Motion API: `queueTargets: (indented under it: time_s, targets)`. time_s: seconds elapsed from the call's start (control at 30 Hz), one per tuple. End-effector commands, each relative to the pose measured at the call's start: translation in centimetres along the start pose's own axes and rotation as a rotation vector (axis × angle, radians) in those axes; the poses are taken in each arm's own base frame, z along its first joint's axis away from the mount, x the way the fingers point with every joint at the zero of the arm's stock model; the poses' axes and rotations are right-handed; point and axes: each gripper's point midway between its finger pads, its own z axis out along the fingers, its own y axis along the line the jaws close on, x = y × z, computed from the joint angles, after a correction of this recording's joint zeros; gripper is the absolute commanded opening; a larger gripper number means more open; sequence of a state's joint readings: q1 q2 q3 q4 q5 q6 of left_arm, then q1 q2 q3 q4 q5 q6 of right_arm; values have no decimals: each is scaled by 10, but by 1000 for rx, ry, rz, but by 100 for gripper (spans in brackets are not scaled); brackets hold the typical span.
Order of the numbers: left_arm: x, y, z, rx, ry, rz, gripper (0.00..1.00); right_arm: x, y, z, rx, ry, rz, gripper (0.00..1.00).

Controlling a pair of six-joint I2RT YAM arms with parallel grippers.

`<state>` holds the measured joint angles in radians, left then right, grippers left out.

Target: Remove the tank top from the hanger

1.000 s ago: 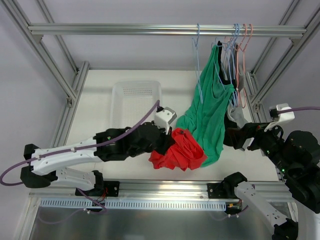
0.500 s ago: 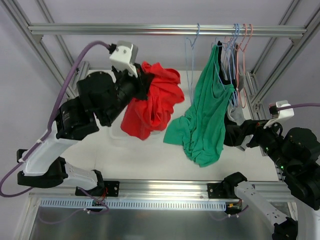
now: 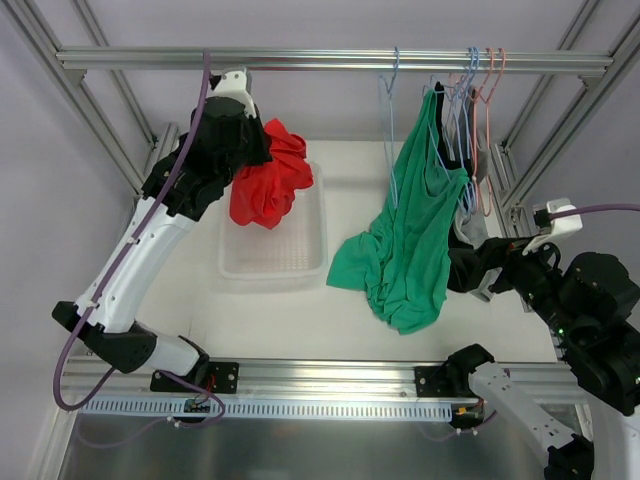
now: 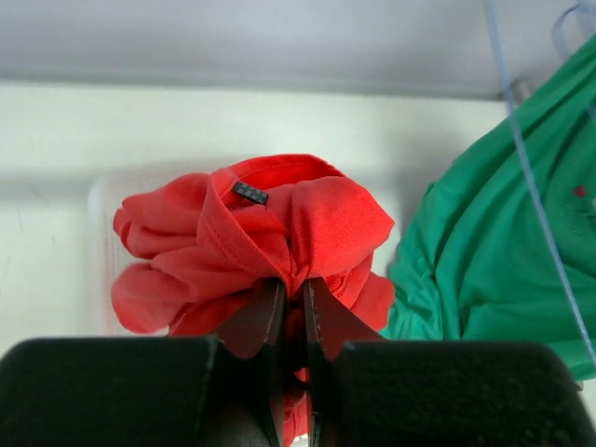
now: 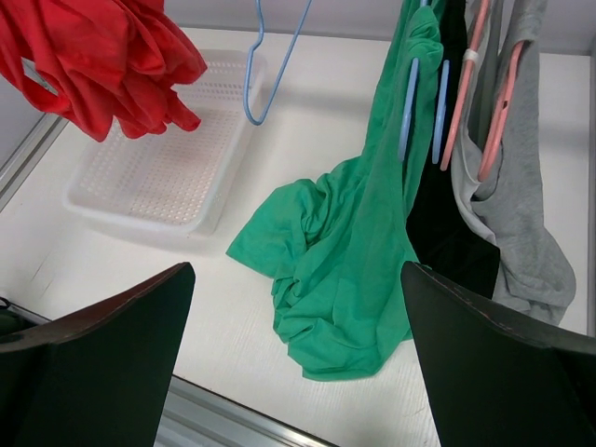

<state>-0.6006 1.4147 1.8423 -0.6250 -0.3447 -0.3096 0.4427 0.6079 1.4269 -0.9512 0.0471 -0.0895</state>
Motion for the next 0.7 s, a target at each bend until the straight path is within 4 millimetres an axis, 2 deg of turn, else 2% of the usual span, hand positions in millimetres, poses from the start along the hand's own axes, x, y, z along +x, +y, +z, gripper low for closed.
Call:
queueTargets:
  time_s: [0.0,0.03,0.07,0.1,0.2,0.23,0.3,0.33,0.4,0.43,0.47,0.5,0.67]
  targets:
    - [25,5,21,31,72,-139,0,-5,8,10,-39,-24,17,100]
    - [35,13,30,5,98,-166,0,-3,14,11,-75,-15,21,99]
    - [56,23,40,-22,147,-178,0,-2,16,13,-81,-13,24,99]
    - [62,37,48,-43,166,-200,0,2,16,15,-85,-2,26,100]
    - [95,29,75,24,271,-176,0,6,19,18,-104,12,26,100]
    - [115,27,90,31,328,-166,0,7,20,19,-108,19,24,99]
    - [133,17,102,83,385,-173,0,7,20,19,-110,16,24,100]
    - [150,16,114,83,429,-176,0,9,20,20,-112,21,24,100]
    - [162,6,124,140,469,-180,0,11,22,21,-122,24,29,99]
    - [182,3,136,167,524,-166,0,13,23,21,-126,27,29,100]
    - [183,-17,136,275,563,-179,0,14,23,22,-128,28,30,100]
    - [203,-21,146,305,621,-180,0,15,23,22,-129,31,29,100]
    - [224,-45,154,432,699,-181,0,19,23,23,-133,40,30,100]
